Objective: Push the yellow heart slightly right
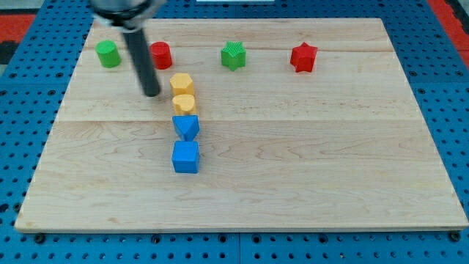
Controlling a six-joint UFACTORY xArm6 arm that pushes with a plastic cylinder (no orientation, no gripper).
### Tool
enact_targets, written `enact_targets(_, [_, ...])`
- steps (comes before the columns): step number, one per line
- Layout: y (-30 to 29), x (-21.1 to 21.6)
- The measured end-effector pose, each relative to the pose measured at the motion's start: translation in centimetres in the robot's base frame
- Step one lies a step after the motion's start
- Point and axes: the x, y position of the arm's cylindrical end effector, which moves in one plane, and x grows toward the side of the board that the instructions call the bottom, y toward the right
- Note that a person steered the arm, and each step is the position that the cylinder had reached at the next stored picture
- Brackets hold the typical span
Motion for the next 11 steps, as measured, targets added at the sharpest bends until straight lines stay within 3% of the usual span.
enact_targets(1, [7.0,-0.7])
enact_targets(2, [8.6,-1.0])
enact_targets(3, [15.1,-0.9])
enact_targets(5, [-1.5,0.2])
enact_targets(6, [-2.9,4.9])
enact_targets(10, [11.7,6.5])
enact_targets(11, [8.7,10.9])
